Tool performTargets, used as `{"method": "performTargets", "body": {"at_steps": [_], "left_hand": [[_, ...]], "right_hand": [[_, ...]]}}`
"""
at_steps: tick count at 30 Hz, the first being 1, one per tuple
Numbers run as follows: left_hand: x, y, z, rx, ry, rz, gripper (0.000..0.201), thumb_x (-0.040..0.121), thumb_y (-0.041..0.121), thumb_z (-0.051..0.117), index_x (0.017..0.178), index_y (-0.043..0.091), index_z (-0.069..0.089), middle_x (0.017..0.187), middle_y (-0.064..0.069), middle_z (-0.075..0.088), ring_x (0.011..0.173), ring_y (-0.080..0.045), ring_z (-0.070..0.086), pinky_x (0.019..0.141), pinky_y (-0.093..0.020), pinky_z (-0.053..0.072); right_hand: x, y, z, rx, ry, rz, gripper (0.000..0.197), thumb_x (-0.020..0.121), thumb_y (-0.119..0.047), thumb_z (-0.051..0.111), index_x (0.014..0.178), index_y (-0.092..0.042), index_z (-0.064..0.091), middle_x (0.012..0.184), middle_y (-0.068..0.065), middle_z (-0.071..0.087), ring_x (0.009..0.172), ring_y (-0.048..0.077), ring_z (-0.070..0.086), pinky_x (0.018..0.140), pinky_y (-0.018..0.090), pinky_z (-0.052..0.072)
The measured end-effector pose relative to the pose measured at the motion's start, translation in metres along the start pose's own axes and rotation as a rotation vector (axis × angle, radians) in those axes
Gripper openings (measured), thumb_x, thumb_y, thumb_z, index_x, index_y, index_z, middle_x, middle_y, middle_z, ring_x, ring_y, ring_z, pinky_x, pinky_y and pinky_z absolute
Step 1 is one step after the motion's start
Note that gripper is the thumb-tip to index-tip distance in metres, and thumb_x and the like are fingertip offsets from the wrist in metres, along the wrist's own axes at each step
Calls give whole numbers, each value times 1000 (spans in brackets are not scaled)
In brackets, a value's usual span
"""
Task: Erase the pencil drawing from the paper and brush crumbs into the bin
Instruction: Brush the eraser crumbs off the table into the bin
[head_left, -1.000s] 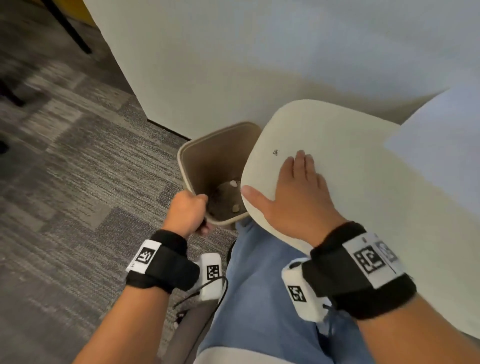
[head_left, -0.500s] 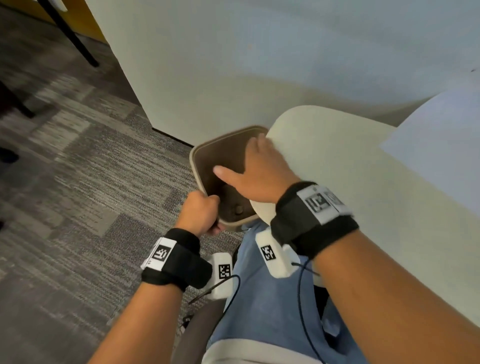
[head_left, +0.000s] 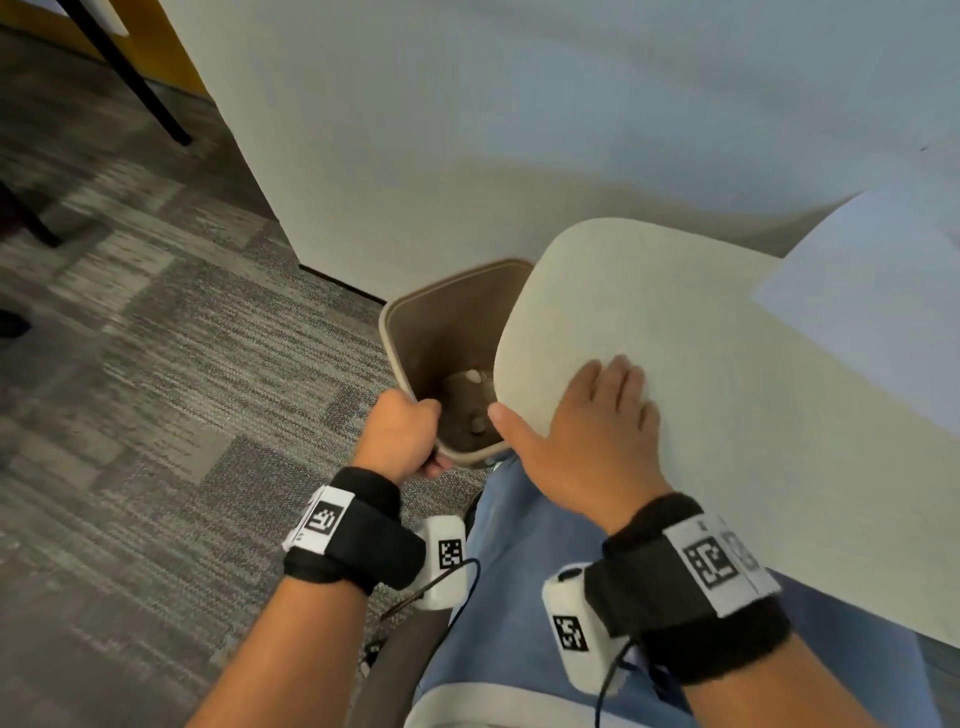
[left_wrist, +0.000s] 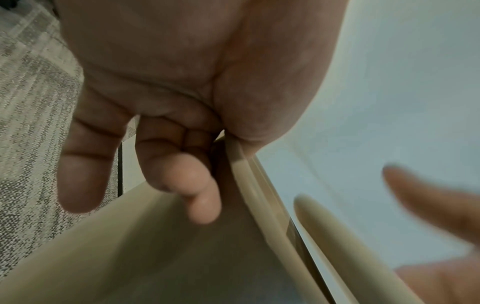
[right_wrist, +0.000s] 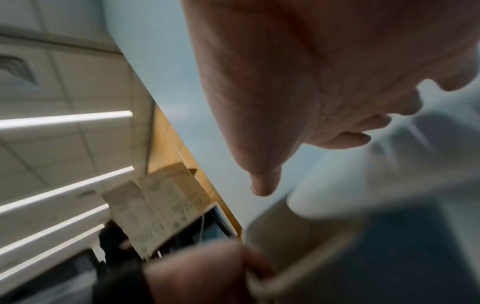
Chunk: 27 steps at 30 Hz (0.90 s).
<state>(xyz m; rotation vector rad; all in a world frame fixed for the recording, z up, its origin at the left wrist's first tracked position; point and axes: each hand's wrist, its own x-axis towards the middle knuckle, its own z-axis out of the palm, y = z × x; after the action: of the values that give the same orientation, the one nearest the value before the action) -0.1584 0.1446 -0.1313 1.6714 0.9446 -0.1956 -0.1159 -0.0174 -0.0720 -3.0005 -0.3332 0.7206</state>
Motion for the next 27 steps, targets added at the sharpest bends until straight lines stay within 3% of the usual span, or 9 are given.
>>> {"method": "performTargets", "body": {"at_steps": [5,8,10,13,15,17,19,22,27], "left_hand": [[-5,-2,2,15,-21,49,33,96,10,44,79,-10,64,56,-22,65,38,-24,55,43,-30,49],[-7,-2,4,12,-30,64,32,97,9,42,82,-10,63,57,-21,65,39,-25,56,47,-35,51],[-7,-2,3,14,-18,50,30,96,9,44,82,-10,62,58,-22,66,40,-25,56,51,-38,54],[-9,-1,3,21,-19,47,30,94,9,44,82,-12,62,58,-23,66,40,-26,57,53,-40,54],[-10,-1,3,21,-26,53,29,94,8,44,84,-12,61,58,-23,66,41,-26,57,52,-39,53],[-11,-1,3,23,-31,56,29,95,8,43,84,-12,61,58,-23,67,41,-26,57,54,-42,54],[-12,-1,3,32,-34,50,30,95,8,43,83,-13,61,59,-23,67,40,-25,56,58,-47,56],[-11,-2,3,40,-29,46,30,95,9,44,80,-11,61,57,-21,66,39,-25,55,57,-43,55],[-12,-2,3,36,-41,55,27,94,8,44,81,-9,61,61,-24,67,43,-27,58,59,-49,57]], "right_hand": [[35,-46,9,122,76,-243,113,82,-81,24,153,4,1,161,25,-4,150,36,-8,122,48,1],[55,-68,-10,296,33,-428,102,85,-77,31,151,0,19,160,18,18,150,32,11,121,47,16],[58,-61,-16,269,135,-331,101,84,-77,34,147,1,27,156,19,25,147,34,18,119,48,21],[58,-46,-10,43,79,-102,112,84,-78,31,153,4,0,161,23,-5,150,36,-6,122,50,4],[59,-49,-10,-18,17,-193,115,82,-80,32,153,4,-3,161,24,-10,149,36,-10,122,49,3],[66,-55,-19,13,-33,-357,109,82,-80,33,153,0,16,162,21,4,150,36,0,121,47,12],[72,-56,-31,104,3,-340,103,82,-79,36,149,-1,29,159,20,16,148,36,12,119,47,21],[82,-46,-31,8,19,-152,108,85,-75,36,153,3,5,162,21,-3,150,35,-4,121,49,8],[77,-52,-33,-1,-103,-467,84,90,-69,38,151,-12,32,163,10,14,150,31,7,120,48,16]]}}
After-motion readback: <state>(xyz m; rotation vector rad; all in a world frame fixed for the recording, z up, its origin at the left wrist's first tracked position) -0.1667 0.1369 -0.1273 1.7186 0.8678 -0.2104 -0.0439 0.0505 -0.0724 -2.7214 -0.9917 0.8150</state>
